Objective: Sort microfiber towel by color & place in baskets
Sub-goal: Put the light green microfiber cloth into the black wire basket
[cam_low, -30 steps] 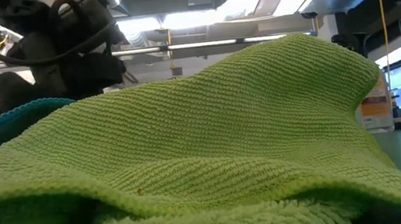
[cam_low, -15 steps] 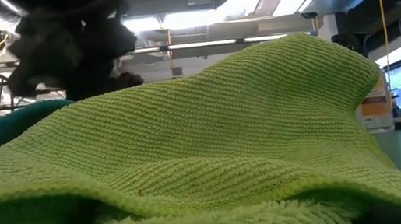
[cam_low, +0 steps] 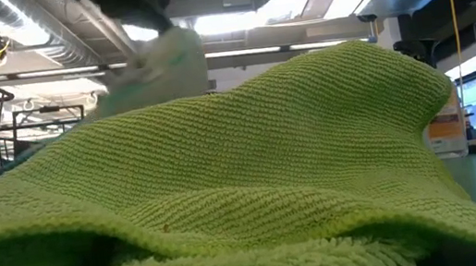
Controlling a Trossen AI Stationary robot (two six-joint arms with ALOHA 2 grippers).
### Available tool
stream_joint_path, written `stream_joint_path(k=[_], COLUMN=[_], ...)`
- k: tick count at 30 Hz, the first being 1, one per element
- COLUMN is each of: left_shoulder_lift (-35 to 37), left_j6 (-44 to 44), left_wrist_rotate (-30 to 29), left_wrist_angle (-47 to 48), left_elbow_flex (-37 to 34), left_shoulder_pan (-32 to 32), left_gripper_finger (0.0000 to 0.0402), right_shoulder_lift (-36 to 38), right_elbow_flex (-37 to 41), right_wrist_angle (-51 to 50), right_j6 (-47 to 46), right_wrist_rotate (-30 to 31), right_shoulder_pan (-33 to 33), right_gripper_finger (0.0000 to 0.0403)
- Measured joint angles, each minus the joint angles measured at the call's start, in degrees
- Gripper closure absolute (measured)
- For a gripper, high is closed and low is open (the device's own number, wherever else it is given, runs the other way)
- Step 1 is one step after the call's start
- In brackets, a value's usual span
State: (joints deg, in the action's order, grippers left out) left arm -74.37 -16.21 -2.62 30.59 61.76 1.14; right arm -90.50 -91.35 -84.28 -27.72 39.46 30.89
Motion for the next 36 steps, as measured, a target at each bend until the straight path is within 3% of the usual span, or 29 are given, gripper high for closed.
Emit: stream_joint_path(k=[7, 17, 30, 36], left_shoulder_lift=[10.3, 21.0, 23.5, 23.8], left_j6=[0.0, -0.8, -3.9, -3.9], left_wrist_rotate=[-4.6, -15.6, -24.1, -30.6], left_wrist_angle=[1.1, -0.1, -0.3, 0.9], left_elbow_flex=[3.2, 9.2, 23.1, 24.9], left_shoulder_pan=[-3.7, -9.7, -19.2, -23.2], left_gripper_finger=[0.0401, 0.0401, 0.0402, 0.0401], right_shoulder_lift=[0.0, 0.0, 0.0, 0.0], right_elbow_flex=[3.7, 5.2, 5.2, 5.2], right_wrist_angle=[1.6, 5.9, 14.7, 15.4], right_j6=[1.3, 6.3, 17.7, 19.3], right_wrist_rotate=[0.0, -0.3, -9.8, -12.5], right_shoulder_pan=[-4.1, -10.5, -18.7, -21.0], right_gripper_finger=[0.0251, 0.0251, 0.0251, 0.0251])
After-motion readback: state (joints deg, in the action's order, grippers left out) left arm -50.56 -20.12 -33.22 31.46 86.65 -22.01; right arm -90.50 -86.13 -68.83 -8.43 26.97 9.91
